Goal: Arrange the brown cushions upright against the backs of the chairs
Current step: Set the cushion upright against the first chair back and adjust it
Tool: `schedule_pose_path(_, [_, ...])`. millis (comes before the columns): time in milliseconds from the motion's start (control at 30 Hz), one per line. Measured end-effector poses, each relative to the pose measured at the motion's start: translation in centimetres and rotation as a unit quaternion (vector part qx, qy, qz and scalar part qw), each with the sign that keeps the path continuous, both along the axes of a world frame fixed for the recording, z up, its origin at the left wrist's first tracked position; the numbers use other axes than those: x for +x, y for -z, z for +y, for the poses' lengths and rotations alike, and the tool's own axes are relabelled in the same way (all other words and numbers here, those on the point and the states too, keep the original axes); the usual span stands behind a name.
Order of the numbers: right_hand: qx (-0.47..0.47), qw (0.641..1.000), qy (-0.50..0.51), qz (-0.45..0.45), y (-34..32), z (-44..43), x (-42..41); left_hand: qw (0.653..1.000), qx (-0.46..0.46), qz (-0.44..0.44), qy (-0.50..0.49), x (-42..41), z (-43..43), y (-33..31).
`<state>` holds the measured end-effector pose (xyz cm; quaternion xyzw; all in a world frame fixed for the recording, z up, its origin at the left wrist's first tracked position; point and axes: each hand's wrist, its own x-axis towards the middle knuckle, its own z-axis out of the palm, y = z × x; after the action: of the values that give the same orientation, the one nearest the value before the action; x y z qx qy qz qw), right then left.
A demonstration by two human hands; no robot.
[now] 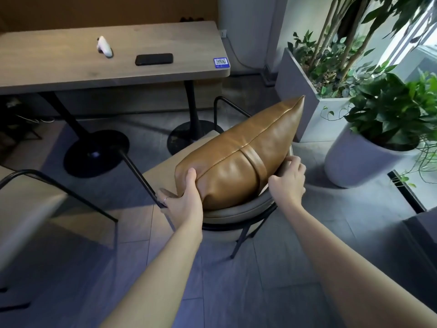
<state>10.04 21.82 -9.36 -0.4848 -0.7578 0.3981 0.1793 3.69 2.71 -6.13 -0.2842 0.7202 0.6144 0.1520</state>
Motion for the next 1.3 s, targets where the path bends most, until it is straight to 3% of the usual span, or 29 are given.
schedule_pose_path(67, [-0.067, 0.996, 0.007, -0.06, 0.9, 0.6, 0.0, 0.998, 0.053, -0.037, -0.027, 0.4, 0.4, -0.3])
schedule_pose_path(200, [-0.192, 0.981, 0.003, -0.031, 2.1, 1.1, 0.1, 0.993, 0.104, -0.036, -0.04, 0.3, 0.5, 0.4])
schedule_pose_path(667, [-0.192, 0.981, -0.012, -0.011, 2.4, 0.0, 0.2, 0.994, 0.091, -0.014, -0.05, -1.4, -0.8, 0.9])
schedule_pose_path(1300, [-0.165, 0.986, -0.018, -0.031, 3.3, -7.2, -4.9, 0.996, 0.072, 0.045, -0.001, -11.8, -6.4, 1.0])
